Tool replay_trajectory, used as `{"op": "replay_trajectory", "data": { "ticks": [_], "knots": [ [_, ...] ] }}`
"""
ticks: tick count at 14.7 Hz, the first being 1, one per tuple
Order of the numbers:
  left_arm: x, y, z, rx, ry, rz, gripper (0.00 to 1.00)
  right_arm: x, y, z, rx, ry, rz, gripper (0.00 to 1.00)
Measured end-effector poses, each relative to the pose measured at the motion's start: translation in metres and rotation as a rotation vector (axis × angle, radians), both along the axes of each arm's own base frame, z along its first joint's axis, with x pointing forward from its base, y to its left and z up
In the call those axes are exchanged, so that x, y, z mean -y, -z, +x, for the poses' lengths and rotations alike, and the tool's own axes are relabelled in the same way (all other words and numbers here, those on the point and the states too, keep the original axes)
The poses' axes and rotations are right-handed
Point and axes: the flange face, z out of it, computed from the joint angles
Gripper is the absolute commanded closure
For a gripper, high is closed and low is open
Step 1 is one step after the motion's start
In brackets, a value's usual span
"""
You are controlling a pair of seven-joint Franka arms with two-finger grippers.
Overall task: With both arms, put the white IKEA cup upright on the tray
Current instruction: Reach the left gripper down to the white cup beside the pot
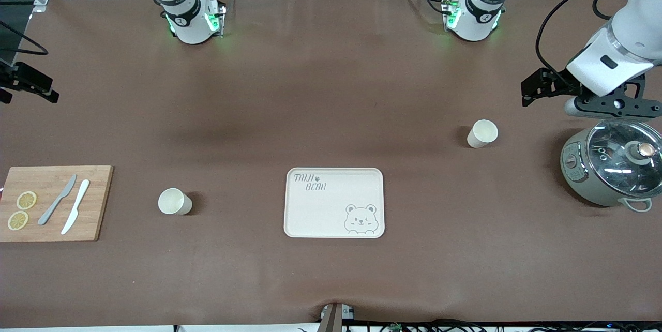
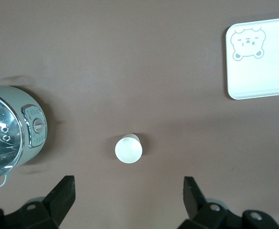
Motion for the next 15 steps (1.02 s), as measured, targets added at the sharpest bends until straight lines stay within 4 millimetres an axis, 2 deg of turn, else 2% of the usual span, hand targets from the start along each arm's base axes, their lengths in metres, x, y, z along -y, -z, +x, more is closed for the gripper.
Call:
{"op": "replay_trajectory", "data": {
  "ticks": [6,8,10,12,15],
  "knots": [
    [0.0,0.002,0.0,-0.002,-0.001,0.007,0.0,0.0,0.004,0.001,-0.001,-0.01,-0.006,0.0],
    [0.001,0.01,-0.001,-0.02,-0.007,0.01,0.0,0.0,0.004,0.001,-0.001,-0.01,-0.006,0.0],
    [0.001,0.034,-0.001,-0.04,-0.007,0.015,0.0,0.0,0.004,0.001,-0.001,-0.01,-0.006,0.0],
    [-0.002,0.068,-0.003,-0.011,-0.011,0.011,0.0,0.0,0.004,0.001,-0.002,-0.011,-0.006,0.0],
    [-0.017,0.124,-0.02,0.007,-0.028,0.012,0.0,-0.001,0.005,0.001,-0.003,-0.012,-0.006,0.0]
  ]
}}
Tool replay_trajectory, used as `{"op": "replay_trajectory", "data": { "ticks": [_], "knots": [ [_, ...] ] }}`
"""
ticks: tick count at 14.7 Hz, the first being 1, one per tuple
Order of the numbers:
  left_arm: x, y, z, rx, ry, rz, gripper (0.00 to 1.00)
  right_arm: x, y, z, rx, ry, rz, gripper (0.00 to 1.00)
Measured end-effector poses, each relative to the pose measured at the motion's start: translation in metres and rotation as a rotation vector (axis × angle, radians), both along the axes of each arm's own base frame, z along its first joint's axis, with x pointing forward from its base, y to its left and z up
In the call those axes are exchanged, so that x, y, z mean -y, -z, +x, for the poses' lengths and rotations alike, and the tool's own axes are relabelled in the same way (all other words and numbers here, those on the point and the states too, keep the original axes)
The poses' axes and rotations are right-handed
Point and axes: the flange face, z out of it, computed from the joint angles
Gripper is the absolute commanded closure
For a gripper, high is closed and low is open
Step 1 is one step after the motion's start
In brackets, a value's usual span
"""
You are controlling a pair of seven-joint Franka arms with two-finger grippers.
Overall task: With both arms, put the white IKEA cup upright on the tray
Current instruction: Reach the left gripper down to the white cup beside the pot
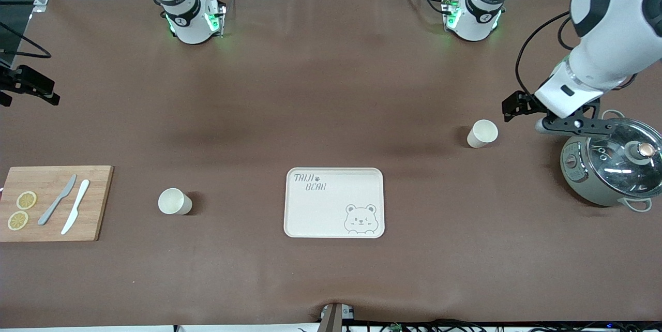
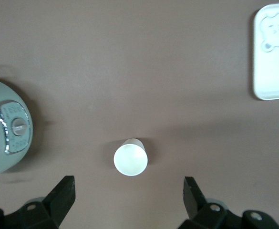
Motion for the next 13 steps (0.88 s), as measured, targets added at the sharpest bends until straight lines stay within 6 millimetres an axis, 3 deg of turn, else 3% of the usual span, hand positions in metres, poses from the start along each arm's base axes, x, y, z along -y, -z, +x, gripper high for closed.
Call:
{"op": "replay_trajectory", "data": {
  "ticks": [7,10,13],
  "knots": [
    [-0.009,0.104,-0.036,0.056,0.009,-0.008,0.0,0.0,0.001,0.0,-0.001,0.0,0.0,0.0],
    [-0.029,0.147,-0.051,0.079,0.056,-0.008,0.0,0.0,0.001,0.0,-0.002,0.0,0.0,0.0],
    [-0.05,0.173,-0.053,0.085,0.066,-0.009,0.0,0.0,0.001,0.0,-0.002,-0.001,0.0,0.0]
  ]
}}
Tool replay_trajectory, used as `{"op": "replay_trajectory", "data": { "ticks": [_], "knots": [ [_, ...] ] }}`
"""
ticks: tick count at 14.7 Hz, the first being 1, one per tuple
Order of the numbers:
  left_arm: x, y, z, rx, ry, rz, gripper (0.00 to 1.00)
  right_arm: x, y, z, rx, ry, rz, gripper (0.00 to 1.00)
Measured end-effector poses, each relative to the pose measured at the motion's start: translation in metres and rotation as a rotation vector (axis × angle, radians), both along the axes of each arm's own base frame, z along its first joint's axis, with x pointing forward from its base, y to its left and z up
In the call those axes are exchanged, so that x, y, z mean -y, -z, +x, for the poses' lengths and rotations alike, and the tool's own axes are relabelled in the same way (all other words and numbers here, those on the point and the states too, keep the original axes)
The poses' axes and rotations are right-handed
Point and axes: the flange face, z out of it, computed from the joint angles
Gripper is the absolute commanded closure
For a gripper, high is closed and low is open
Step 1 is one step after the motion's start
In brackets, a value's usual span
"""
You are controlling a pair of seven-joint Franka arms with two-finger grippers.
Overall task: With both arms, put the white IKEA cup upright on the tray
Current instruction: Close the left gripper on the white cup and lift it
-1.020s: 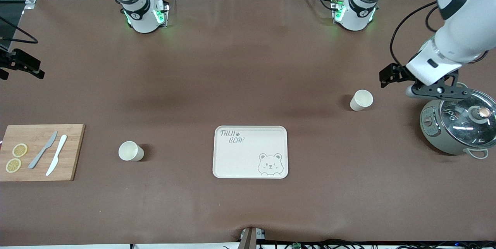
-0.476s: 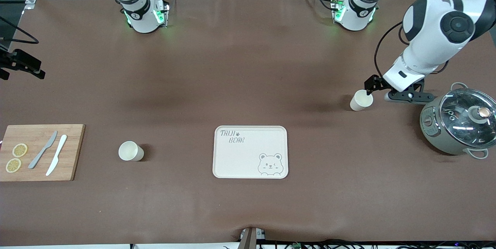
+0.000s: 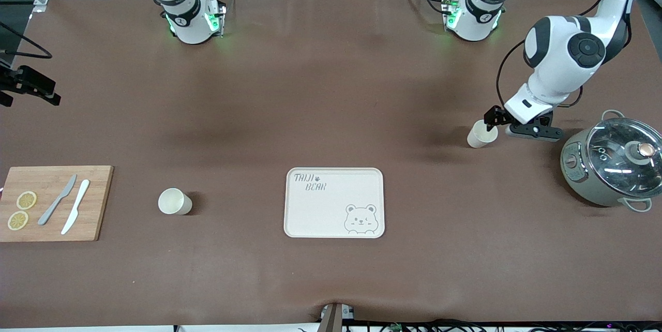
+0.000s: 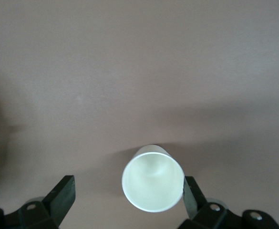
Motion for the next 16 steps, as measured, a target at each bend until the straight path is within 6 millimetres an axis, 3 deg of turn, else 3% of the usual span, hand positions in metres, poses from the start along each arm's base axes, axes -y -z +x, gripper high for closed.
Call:
{"op": "replay_trajectory", "data": {
  "ticks": [7,16],
  "knots": [
    [-0.009,0.053,-0.015,0.052,-0.014,-0.011,0.0,0.0,0.0,0.0,-0.003,0.0,0.0,0.0],
    [-0.019,0.079,-0.031,0.055,-0.034,-0.014,0.0,0.0,0.004,0.0,-0.009,-0.001,0.001,0.0]
  ]
}}
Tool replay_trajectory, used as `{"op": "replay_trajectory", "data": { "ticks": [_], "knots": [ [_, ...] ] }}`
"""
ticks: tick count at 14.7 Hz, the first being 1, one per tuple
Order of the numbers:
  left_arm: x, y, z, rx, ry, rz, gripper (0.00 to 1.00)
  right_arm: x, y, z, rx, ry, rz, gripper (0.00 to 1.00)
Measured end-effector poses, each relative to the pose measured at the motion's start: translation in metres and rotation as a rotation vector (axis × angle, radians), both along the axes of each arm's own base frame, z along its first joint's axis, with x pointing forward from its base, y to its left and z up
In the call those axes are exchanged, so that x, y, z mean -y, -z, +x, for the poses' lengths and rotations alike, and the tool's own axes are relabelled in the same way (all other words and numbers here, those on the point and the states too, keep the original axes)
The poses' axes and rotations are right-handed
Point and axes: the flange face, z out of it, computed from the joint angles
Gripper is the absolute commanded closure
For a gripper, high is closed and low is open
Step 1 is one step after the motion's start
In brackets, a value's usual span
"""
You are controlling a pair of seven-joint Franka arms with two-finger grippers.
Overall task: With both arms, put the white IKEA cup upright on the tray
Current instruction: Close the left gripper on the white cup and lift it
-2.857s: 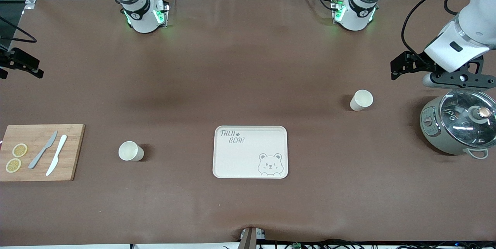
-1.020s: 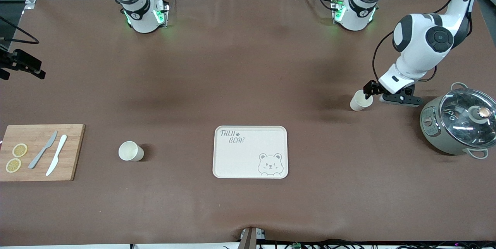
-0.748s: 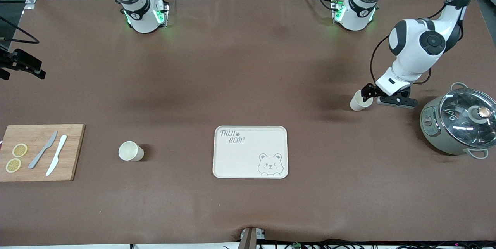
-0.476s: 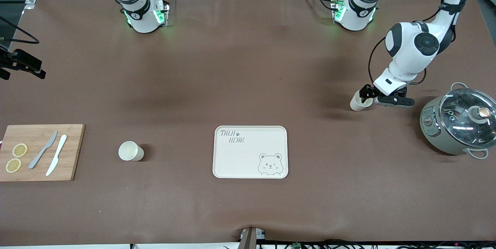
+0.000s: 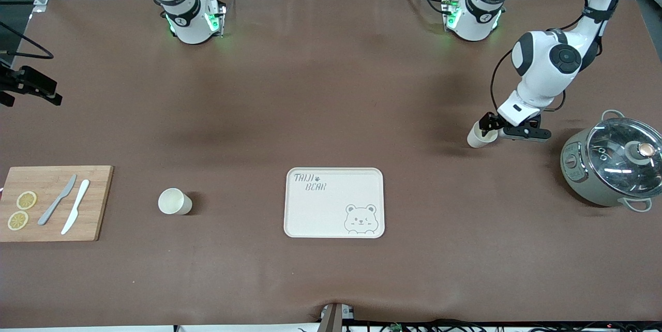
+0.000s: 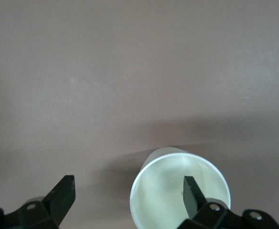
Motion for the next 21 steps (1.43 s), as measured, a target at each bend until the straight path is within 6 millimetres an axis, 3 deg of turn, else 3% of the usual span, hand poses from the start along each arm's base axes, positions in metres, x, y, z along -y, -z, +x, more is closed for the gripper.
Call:
{"op": "replay_trajectory", "data": {
  "ticks": [5,6,7,8,16,21],
  "knots": [
    [0.0,0.012,-0.004,-0.024,0.001,-0.001,0.0,0.0,0.001,0.0,-0.002,-0.001,0.0,0.0],
    [0.001,0.013,-0.005,-0.025,0.001,-0.001,0.15,0.0,0.002,0.0,-0.003,-0.001,0.0,0.0],
    [0.001,0.014,-0.005,-0.024,0.002,-0.001,0.91,0.0,0.002,0.0,-0.005,-0.001,0.0,0.0],
    [0.001,0.015,-0.006,-0.017,0.002,-0.002,1.0,0.0,0.003,0.0,-0.006,-0.001,0.0,0.0],
    [-0.002,0.026,-0.019,0.03,0.011,-0.003,1.0,-0.002,0.01,0.002,-0.018,-0.005,0.001,0.0],
    [0.003,0.018,-0.004,0.062,-0.009,-0.012,1.0,-0.009,0.042,0.017,-0.022,-0.016,0.009,0.0]
  ]
}}
